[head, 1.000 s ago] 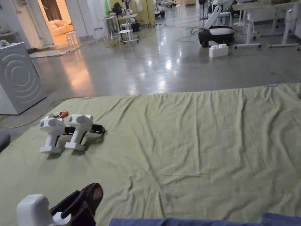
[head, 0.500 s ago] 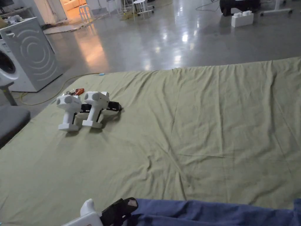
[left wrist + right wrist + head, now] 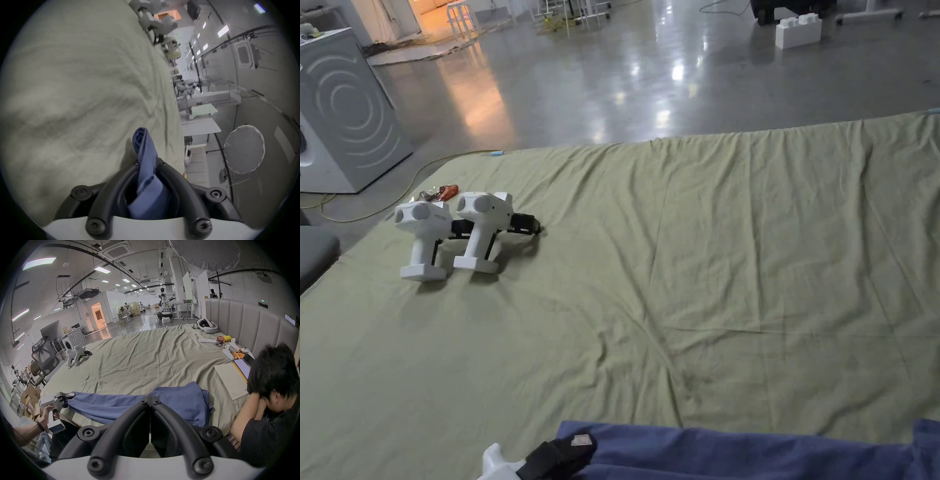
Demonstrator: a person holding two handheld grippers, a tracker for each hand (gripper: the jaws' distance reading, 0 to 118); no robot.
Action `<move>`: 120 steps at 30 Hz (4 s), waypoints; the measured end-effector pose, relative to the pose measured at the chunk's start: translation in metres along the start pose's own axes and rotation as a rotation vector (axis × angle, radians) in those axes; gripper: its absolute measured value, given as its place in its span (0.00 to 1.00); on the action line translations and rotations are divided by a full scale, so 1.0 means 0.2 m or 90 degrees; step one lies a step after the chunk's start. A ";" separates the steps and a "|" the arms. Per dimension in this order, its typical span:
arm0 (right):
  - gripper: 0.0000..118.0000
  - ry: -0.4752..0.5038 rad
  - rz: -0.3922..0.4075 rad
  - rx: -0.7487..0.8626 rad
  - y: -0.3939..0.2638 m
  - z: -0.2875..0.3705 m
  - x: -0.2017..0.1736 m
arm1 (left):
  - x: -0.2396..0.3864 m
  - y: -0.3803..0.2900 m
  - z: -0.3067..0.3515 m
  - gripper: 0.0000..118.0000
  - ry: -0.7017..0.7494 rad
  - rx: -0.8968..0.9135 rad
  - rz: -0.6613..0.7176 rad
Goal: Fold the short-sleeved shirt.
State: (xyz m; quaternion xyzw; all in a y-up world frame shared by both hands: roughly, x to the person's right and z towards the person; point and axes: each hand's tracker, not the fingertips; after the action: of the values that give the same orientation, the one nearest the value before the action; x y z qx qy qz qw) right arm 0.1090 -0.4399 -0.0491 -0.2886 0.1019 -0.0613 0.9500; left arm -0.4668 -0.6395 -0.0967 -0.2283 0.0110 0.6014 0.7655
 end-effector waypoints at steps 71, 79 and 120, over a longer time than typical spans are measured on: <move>0.02 0.020 -0.004 -0.021 -0.16 0.17 0.11 | 0.31 -0.50 -0.09 0.19 0.000 -0.066 -0.048; 0.02 0.025 -0.076 0.011 -0.15 0.12 0.14 | 0.77 -0.32 0.13 0.18 0.102 -0.008 -0.404; 0.02 0.197 -0.038 -0.176 -0.16 -0.57 0.04 | 0.94 -0.84 -0.27 0.96 -0.055 -0.289 -0.380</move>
State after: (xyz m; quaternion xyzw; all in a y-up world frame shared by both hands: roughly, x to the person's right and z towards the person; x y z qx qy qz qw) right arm 0.0892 -0.5285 -0.1252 -0.4066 0.2454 -0.1184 0.8720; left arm -0.2448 -0.5162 -0.1427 -0.3597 -0.2215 0.3484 0.8368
